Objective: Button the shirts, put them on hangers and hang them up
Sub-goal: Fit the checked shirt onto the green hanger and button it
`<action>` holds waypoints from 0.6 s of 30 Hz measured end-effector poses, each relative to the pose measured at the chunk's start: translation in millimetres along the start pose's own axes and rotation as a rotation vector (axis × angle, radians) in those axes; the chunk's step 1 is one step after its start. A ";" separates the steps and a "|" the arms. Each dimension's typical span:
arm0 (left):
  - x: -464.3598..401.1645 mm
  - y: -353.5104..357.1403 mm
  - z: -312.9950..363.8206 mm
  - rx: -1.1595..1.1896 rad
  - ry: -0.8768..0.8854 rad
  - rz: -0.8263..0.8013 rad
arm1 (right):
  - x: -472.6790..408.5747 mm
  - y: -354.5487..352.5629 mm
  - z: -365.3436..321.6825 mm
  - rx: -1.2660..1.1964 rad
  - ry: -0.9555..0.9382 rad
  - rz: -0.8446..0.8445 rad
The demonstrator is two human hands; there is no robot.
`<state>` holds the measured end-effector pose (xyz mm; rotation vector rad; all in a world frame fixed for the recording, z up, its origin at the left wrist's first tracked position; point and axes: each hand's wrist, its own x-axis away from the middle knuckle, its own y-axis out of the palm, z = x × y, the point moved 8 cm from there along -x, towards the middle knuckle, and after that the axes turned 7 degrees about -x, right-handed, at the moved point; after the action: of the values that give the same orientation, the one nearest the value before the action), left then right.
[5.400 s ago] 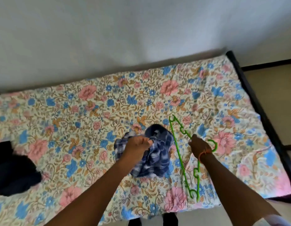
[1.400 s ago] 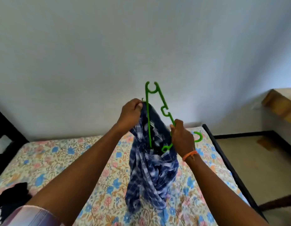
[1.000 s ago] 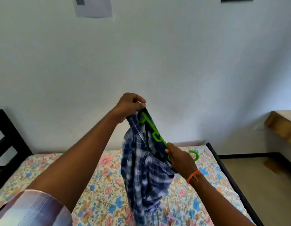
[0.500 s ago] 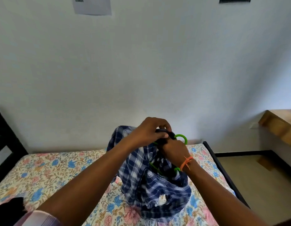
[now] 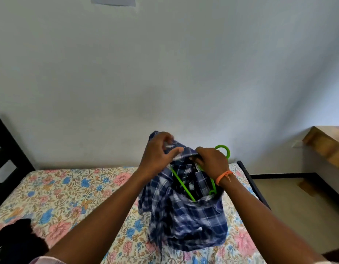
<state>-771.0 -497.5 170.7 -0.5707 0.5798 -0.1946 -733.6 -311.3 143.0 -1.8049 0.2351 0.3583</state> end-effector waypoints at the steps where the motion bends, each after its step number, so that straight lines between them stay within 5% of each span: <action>1: 15.1 2.2 -17.7 0.038 -0.069 0.065 | -3.3 -3.9 2.1 -0.014 0.000 0.004; 4: 68.8 50.1 -73.7 0.027 -0.243 -0.197 | -10.4 -14.5 7.2 -0.058 0.024 -0.003; 7: 98.9 96.8 -116.4 -0.245 -0.212 -0.483 | -12.3 -21.1 3.2 -0.174 0.013 -0.001; 13: 77.8 105.8 -128.8 -0.121 -0.271 -0.207 | -10.2 -28.3 6.8 -0.383 0.018 0.052; 18: 67.6 118.5 -99.0 0.012 -0.203 -0.190 | -3.8 -19.8 44.0 -0.419 0.140 0.093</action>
<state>-769.5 -466.4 5.0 -0.6256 0.3270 -0.3148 -735.6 -263.8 152.0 -2.2413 0.3638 0.3660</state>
